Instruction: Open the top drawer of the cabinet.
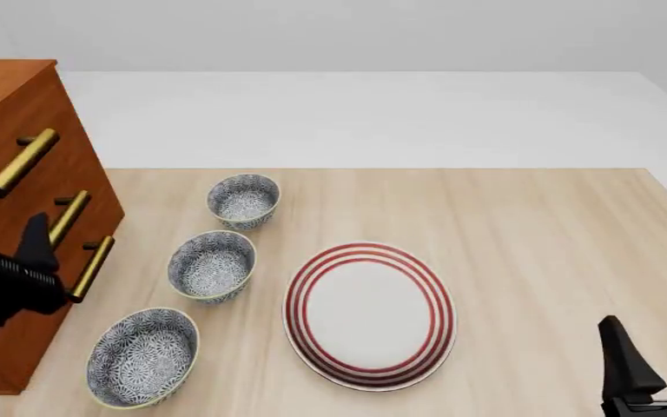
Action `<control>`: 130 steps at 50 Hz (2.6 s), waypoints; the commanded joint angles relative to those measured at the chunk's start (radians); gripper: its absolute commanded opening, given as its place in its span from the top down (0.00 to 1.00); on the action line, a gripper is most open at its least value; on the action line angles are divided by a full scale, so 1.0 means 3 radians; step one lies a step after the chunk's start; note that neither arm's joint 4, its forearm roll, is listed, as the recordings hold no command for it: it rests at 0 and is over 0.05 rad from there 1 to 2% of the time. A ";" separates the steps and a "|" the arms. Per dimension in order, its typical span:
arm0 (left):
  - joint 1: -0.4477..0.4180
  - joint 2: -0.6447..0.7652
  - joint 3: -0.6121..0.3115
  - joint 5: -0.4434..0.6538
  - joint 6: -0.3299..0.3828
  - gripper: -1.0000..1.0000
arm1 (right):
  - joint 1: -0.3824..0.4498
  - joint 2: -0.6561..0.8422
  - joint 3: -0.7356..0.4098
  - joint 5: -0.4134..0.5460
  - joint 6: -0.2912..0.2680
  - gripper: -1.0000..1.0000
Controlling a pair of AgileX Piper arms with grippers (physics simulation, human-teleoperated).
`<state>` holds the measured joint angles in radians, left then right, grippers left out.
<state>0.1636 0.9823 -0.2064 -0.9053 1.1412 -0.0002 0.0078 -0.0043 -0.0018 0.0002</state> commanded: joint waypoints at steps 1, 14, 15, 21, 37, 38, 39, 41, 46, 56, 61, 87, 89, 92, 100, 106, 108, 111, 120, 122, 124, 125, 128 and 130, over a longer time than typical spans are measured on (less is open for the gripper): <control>0.0012 0.0024 -0.0057 0.0056 -0.0015 0.00 | 0.0000 0.0000 0.0000 0.0000 0.0000 0.00; 0.0073 0.0090 -0.0121 0.0098 -0.0059 0.00 | 0.0000 0.0000 0.0000 0.0000 0.0000 0.00; 0.0082 0.0104 -0.0131 0.0098 -0.0070 0.00 | 0.0000 0.0001 0.0000 0.0000 0.0000 0.00; 0.0084 0.0192 -0.0143 0.0069 -0.0057 0.00 | 0.0000 0.0000 0.0000 0.0000 -0.0001 0.00; 0.0108 0.0353 -0.0164 -0.0016 0.0008 0.00 | 0.0000 0.0000 0.0000 0.0000 0.0000 0.00; 0.0105 0.0362 -0.0165 -0.0019 0.0011 0.00 | 0.0000 0.0000 0.0000 0.0000 0.0001 0.00; 0.0106 0.0378 -0.0169 -0.0024 0.0014 0.00 | 0.0000 0.0000 0.0000 0.0000 0.0001 0.00; 0.0111 0.0400 -0.0181 -0.0031 0.0016 0.00 | 0.0000 0.0000 0.0000 0.0000 0.0001 0.00; 0.0125 0.0437 -0.0202 -0.0032 0.0010 0.00 | 0.0001 0.0000 0.0000 0.0000 0.0000 0.00; 0.0167 0.0521 -0.0256 -0.0054 0.0004 0.00 | 0.0000 -0.0001 0.0000 0.0000 0.0001 0.00; 0.0183 0.0585 -0.0267 -0.0096 0.0004 0.00 | 0.0000 0.0000 0.0000 0.0000 -0.0001 0.00; 0.0247 0.0677 -0.0416 -0.0065 0.0033 0.00 | 0.0001 0.0000 0.0000 0.0000 0.0000 0.00; 0.0246 0.0690 -0.0415 -0.0073 0.0035 0.00 | 0.0001 0.0000 0.0000 0.0000 0.0000 0.00; 0.0246 0.0699 -0.0415 -0.0072 0.0040 0.00 | 0.0000 0.0000 0.0000 0.0000 0.0000 0.00; 0.0229 0.0828 -0.0374 -0.0207 0.0152 0.00 | 0.0000 0.0000 0.0000 0.0000 0.0000 0.00; 0.0220 0.0817 -0.0383 -0.0212 0.0166 1.00 | 0.0000 0.0000 0.0000 0.0000 0.0000 0.00; 0.0215 0.0818 -0.0383 -0.0217 0.0179 1.00 | 0.0000 0.0000 0.0000 0.0000 0.0000 0.00; 0.0210 0.0801 -0.0388 -0.0203 0.0195 1.00 | 0.0001 0.0001 0.0000 0.0000 0.0000 0.00; 0.0203 0.0802 -0.0389 -0.0208 0.0216 1.00 | 0.0000 0.0000 0.0000 0.0000 0.0000 0.00; 0.0195 0.0797 -0.0389 -0.0202 0.0227 1.00 | 0.0000 0.0000 0.0000 0.0000 0.0000 0.00; 0.0188 0.0792 -0.0396 -0.0188 0.0230 1.00 | 0.0000 0.0000 0.0000 0.0000 0.0000 0.00; 0.0182 0.0793 -0.0395 -0.0188 0.0234 1.00 | 0.0000 0.0000 0.0000 0.0000 0.0000 0.00; 0.0170 0.0792 -0.0391 -0.0186 0.0235 1.00 | 0.0000 -0.0001 0.0000 0.0000 0.0000 0.00; 0.0148 0.0791 -0.0381 -0.0187 0.0241 1.00 | 0.0000 0.0000 0.0000 0.0000 0.0000 0.00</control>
<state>0.2274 1.2133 -0.3156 -0.9717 1.1998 -0.0001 0.0078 -0.0043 -0.0018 0.0002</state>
